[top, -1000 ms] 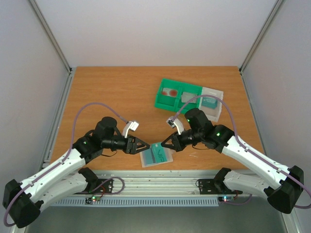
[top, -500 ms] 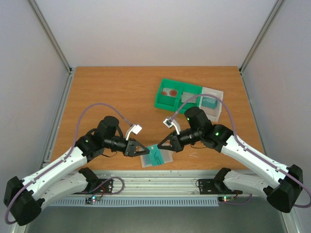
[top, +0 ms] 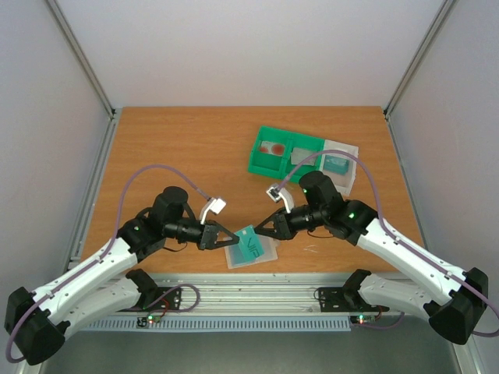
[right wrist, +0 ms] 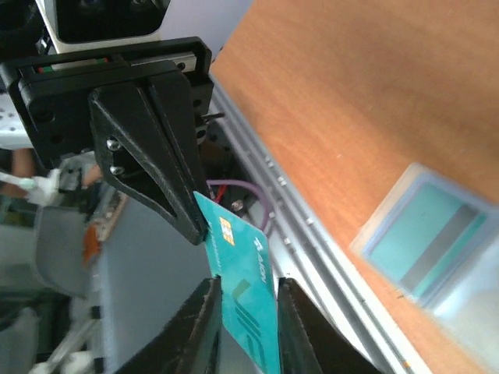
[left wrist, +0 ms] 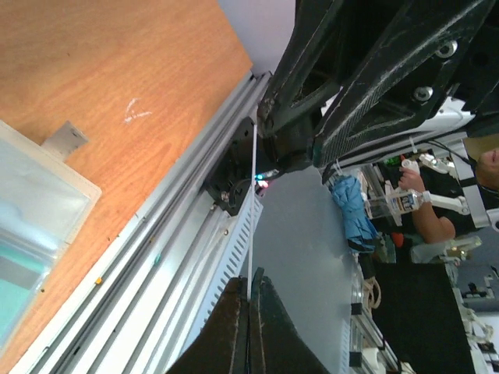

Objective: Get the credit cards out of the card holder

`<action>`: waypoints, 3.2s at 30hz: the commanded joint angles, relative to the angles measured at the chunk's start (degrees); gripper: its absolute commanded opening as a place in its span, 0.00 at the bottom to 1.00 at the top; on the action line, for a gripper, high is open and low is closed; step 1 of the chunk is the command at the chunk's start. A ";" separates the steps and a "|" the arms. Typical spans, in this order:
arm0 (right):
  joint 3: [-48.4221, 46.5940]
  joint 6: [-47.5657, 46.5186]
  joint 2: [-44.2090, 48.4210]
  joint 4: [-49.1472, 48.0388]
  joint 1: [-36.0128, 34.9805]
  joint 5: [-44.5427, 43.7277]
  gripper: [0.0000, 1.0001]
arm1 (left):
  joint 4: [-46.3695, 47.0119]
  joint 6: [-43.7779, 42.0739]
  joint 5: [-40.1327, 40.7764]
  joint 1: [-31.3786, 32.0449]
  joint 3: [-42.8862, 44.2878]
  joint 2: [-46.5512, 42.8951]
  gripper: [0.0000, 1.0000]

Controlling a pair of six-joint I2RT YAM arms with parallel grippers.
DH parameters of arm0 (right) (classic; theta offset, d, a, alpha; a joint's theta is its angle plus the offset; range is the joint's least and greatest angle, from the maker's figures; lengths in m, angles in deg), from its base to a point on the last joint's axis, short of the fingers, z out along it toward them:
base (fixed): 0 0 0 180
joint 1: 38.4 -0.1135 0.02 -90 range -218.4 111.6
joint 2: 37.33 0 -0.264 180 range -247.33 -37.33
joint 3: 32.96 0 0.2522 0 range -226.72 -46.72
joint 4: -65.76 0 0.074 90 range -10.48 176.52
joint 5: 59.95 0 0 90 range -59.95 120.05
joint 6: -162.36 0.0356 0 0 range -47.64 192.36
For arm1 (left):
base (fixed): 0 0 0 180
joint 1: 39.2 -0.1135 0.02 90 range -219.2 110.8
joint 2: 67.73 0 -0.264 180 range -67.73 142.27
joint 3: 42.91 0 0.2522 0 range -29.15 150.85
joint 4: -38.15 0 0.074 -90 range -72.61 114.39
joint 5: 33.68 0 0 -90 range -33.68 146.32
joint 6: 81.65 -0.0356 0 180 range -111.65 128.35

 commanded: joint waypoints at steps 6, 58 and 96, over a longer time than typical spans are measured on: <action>-0.32 15.27 7.03 -2.04 -0.22 -16.09 0.50 | 8.07 6.59 10.22 0.09 -0.22 -1.41 0.00; 14.56 49.14 -3.96 -51.12 -6.11 -22.70 0.17 | 35.81 36.54 40.02 0.08 -10.98 -9.48 0.01; 9.10 32.59 6.62 -24.46 -4.58 -27.18 0.01 | 20.95 28.74 35.89 0.11 -6.17 -8.70 0.99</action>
